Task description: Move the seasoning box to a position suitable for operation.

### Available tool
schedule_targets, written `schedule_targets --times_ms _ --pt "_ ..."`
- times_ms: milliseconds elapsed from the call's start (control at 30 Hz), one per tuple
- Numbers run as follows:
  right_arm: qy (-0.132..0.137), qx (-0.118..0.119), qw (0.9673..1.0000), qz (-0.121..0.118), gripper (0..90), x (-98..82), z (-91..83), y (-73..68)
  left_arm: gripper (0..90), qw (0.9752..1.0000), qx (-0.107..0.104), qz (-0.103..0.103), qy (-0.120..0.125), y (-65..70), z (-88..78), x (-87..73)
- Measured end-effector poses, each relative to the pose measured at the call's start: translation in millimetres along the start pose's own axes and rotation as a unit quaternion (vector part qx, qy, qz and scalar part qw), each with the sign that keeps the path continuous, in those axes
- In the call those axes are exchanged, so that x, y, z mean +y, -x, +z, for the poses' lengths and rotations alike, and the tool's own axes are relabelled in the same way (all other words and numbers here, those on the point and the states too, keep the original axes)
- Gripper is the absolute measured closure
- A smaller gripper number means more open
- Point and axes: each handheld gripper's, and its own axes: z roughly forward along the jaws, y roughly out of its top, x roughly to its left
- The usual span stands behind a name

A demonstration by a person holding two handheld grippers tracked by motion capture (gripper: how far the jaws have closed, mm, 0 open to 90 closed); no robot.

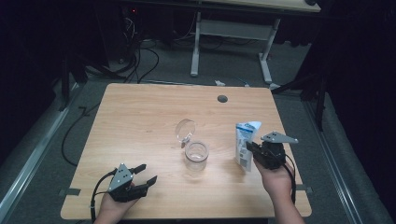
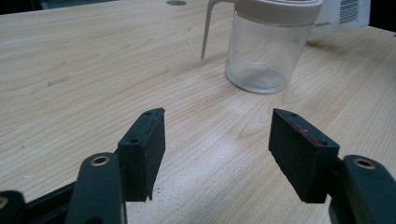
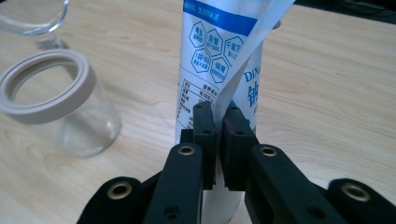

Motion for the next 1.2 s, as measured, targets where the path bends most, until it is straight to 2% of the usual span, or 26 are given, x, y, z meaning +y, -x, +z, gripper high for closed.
schedule_targets --times_ms 100,167,267,467,600,733,1000,1200 --pt "-0.018 0.010 0.9998 -0.006 86.5 2.3 -3.3 -5.3 38.6 0.9999 -0.010 -0.005 -0.009 -0.5 0.3 1.7" --pt "-0.029 0.018 0.9994 -0.008 86.5 3.9 -4.8 -8.8 39.1 0.9999 -0.011 -0.006 -0.004 -0.1 -0.2 1.5" --pt "-0.046 0.025 0.9983 -0.024 86.5 6.8 -6.4 -12.9 38.8 0.9999 -0.010 -0.003 -0.002 0.4 -0.1 1.3" --pt "-0.075 0.026 0.9956 -0.049 86.5 12.7 -9.6 -18.6 39.0 0.9999 -0.015 -0.004 -0.005 0.5 -0.5 2.1" --pt "-0.102 0.029 0.9924 -0.062 86.6 13.8 -7.9 -20.4 39.0 0.9999 -0.016 -0.003 -0.003 0.4 -0.6 1.8" --pt "-0.117 0.020 0.9902 -0.073 86.7 15.4 -7.7 -23.3 39.0 0.9998 -0.017 -0.003 -0.004 0.5 -0.3 1.5" --pt "-0.148 0.028 0.9871 -0.055 87.1 19.0 -6.0 -19.1 38.5 0.9999 -0.016 0.003 -0.002 2.0 0.7 0.5" --pt "-0.171 0.036 0.9827 -0.061 87.4 23.8 -4.8 -20.7 38.2 0.9999 -0.014 0.009 0.000 3.6 1.1 0.0"
